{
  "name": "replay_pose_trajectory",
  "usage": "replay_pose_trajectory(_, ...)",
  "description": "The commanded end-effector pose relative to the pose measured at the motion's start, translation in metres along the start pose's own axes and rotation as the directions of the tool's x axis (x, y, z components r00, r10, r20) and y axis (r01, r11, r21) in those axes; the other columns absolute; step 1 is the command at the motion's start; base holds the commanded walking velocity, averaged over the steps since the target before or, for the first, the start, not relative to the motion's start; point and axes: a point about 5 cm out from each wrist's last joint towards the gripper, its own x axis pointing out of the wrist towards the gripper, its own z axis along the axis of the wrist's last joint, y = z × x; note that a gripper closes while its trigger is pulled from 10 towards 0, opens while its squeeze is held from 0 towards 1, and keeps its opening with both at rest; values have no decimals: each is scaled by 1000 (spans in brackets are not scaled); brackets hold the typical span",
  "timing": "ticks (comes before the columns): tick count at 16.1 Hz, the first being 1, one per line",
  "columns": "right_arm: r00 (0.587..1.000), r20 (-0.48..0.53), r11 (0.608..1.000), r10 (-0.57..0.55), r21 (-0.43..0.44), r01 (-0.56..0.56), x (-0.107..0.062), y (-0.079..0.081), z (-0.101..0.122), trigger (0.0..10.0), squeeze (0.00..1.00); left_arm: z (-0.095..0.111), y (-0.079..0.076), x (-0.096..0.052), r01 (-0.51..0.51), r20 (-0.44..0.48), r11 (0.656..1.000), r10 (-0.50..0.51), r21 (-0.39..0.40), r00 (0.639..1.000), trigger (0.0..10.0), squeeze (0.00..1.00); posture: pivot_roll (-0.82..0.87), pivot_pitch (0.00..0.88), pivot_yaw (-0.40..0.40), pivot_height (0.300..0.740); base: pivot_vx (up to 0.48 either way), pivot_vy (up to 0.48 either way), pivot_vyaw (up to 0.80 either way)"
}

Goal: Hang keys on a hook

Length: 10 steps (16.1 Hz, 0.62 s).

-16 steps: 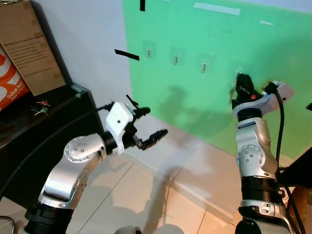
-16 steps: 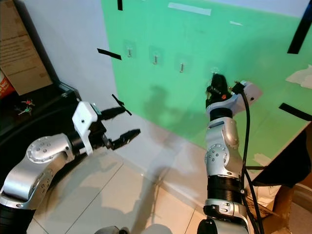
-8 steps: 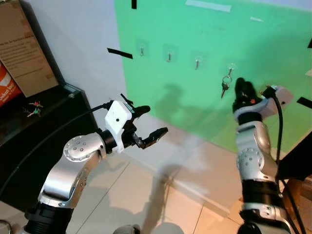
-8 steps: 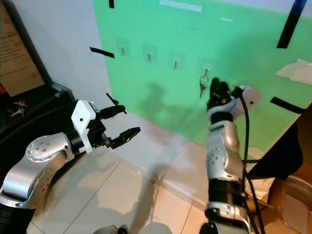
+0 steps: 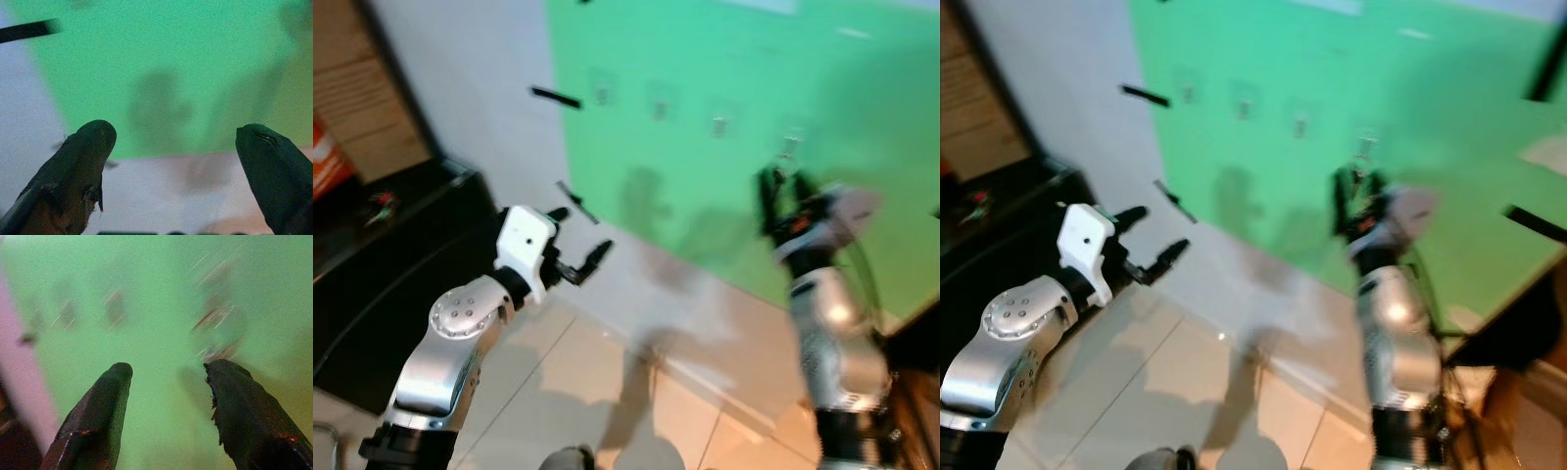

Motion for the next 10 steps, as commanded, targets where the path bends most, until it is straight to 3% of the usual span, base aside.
replay_pose_trajectory(1,1000,-6,1000,20,-16,-21,-2,6,0,10000,1000,-2,6,-3,-64,-9,998,64,15,998,10000,0,-6,0,39,740,0,0,800)
replay_pose_trajectory(3,1000,-6,999,17,-50,-17,-6,8,-3,10000,1000,-10,14,-6,-180,-48,983,181,29,982,10000,0,-5,0,36,740,0,0,791)
replay_pose_trajectory(5,999,-31,1000,9,-29,-10,-7,6,-5,10000,1000,-10,16,-7,-221,-34,975,222,37,974,10000,0,-4,0,35,740,0,0,769)
replay_pose_trajectory(7,995,-98,998,-24,-64,18,-8,1,-11,10000,1000,-10,17,-6,-243,-34,969,244,44,969,10000,0,-8,0,37,740,0,0,762)
replay_pose_trajectory(8,982,-182,998,-51,-51,42,-10,-2,-21,10000,1000,-13,17,-7,-252,-42,967,254,38,966,10000,0,-8,0,36,740,0,0,0)
replay_pose_trajectory(10,979,-200,997,-39,-74,24,-12,-1,-24,10000,1000,-14,17,-8,-256,-46,966,257,35,965,10000,0,-9,0,37,740,0,0,0)
